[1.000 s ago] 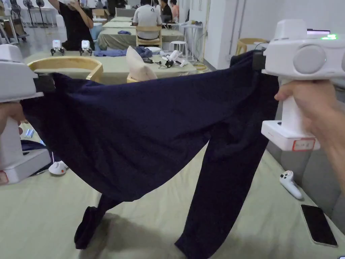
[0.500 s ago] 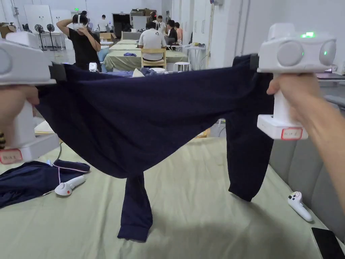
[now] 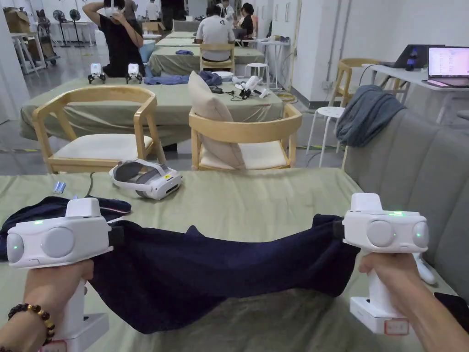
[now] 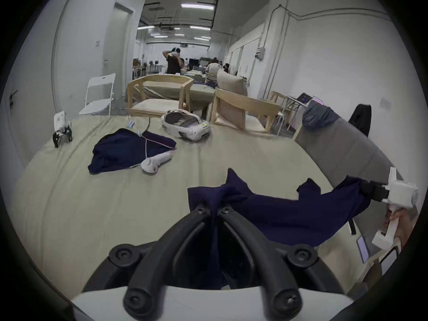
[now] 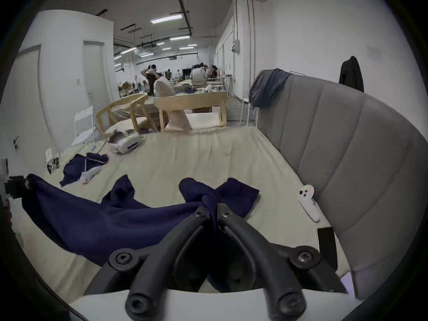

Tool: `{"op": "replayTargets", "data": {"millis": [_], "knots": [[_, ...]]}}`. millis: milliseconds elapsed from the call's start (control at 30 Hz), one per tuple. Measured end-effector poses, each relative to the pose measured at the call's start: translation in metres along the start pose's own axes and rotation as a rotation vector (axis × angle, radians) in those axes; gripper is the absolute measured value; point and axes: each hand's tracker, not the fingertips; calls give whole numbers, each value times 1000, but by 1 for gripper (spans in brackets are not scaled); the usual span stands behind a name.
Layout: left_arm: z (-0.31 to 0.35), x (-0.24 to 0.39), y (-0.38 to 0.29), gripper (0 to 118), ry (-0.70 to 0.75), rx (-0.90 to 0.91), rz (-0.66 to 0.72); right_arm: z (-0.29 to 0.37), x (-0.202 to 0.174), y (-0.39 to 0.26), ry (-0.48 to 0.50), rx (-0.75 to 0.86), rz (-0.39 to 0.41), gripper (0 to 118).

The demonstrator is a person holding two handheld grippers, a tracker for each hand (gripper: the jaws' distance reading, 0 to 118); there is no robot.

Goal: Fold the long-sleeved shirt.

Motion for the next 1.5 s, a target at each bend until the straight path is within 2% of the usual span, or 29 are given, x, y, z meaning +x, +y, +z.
{"op": "replayTargets", "data": {"millis": [100, 200, 300, 333, 467, 567, 600, 633, 667, 700, 733, 767, 833, 867, 900, 933, 967, 1000, 1067, 1100, 1133, 1167, 1200, 1233, 1267, 1300, 1400, 1500], "knots": [[35, -2, -38, 7, -14, 26, 5, 34, 6, -26, 41, -6, 80, 3], [61, -4, -95, 8, 11, -11, -2, 76, 13, -75, 38, -44, 105, 3], [72, -5, -162, 8, 36, -141, -7, 95, 22, -134, 36, -162, 46, 3], [62, -16, -183, 8, 32, -212, 5, 93, 25, -154, 28, -227, 36, 3], [39, -25, -239, 8, 44, -365, 28, 67, 31, -215, -12, -448, 80, 3], [29, -33, -247, 20, 58, -364, 26, 53, 32, -230, -13, -487, 83, 6], [32, -31, -247, 20, 50, -362, 39, 54, 31, -228, -11, -485, 79, 6], [35, -35, -239, 39, 34, -364, 65, 67, 27, -219, -13, -474, 82, 19], [39, -39, -234, 82, 20, -354, 84, 78, 24, -211, -18, -459, 83, 60], [46, -42, -227, 107, 10, -325, 98, 86, 24, -204, -13, -431, 89, 96], [67, -30, -219, 109, 4, -241, 86, 95, 24, -196, -4, -382, 101, 118], [75, -31, -211, 103, -19, -223, 102, 105, 26, -188, 34, -301, 95, 116], [88, -33, -195, 102, 12, -209, 90, 118, 25, -173, 38, -255, 104, 109], [94, -36, -188, 92, 18, -183, 88, 123, 23, -166, 39, -267, 97, 90], [100, -36, -181, 69, 40, -146, 76, 128, 21, -161, 43, -262, 92, 60], [102, -35, -177, 31, 57, -120, 53, 120, 21, -162, 49, -247, 82, 17], [103, -34, -173, 5, 82, -104, 39, 120, 18, -161, 51, -237, 77, 2], [111, -21, -165, 4, 129, -61, 17, 123, 14, -160, 58, -218, 66, 1], [111, -22, -160, 6, 114, -95, 12, 115, 13, -164, 95, -230, 69, 1], [110, -23, -159, 23, 109, -106, 24, 115, 10, -165, 102, -234, 68, 1], [89, -40, -163, 56, 87, -128, 54, 116, 7, -167, 104, -235, 68, 1], [81, -44, -164, 100, 75, -143, 53, 116, 5, -169, 108, -236, 71, 1], [71, -47, -167, 111, 80, -190, 57, 114, 3, -168, 110, -240, 75, 1], [61, -49, -171, 106, 101, -227, 47, 113, 1, -170, 114, -245, 79, 1], [57, -45, -173, 93, 121, -196, 29, 112, 0, -172, 117, -250, 81, 1], [48, -46, -177, 84, 125, -207, 14, 111, 0, -174, 121, -255, 81, 1], [5, -58, -191, 85, 178, -300, -7, 108, -3, -177, 121, -280, 83, 1], [-26, -64, -201, 85, 123, -361, -8, 104, -5, -180, 117, -296, 91, 1]]}}
